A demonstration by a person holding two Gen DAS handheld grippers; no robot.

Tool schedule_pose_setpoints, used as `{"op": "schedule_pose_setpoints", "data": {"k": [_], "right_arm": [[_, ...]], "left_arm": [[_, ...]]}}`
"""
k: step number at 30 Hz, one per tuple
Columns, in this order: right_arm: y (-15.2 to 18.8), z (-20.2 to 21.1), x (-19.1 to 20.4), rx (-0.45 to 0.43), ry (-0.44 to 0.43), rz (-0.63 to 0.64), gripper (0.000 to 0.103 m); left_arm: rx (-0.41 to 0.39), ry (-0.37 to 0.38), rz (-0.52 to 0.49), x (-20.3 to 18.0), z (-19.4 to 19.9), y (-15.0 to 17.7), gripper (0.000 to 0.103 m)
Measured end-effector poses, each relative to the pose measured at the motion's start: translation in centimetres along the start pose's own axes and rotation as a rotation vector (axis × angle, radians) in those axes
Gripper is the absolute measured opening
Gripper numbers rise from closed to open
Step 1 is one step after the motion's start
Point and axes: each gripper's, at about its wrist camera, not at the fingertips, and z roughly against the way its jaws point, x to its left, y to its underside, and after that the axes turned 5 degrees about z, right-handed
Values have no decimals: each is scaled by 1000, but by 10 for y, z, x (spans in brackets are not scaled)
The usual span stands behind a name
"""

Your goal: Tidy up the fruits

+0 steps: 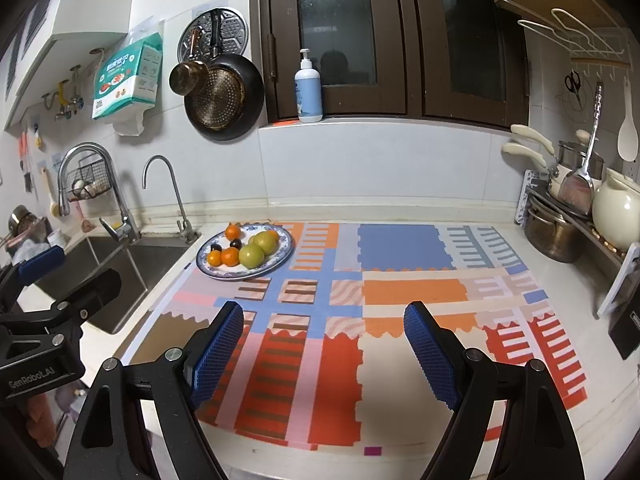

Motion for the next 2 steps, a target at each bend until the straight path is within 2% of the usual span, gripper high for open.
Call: {"op": "schedule_pose_setpoints", "data": {"k": [2], "right_arm": [[0, 0, -1, 2, 1, -1, 83]], "left_arm": [[5, -3, 2, -1, -2, -1, 103]]}}
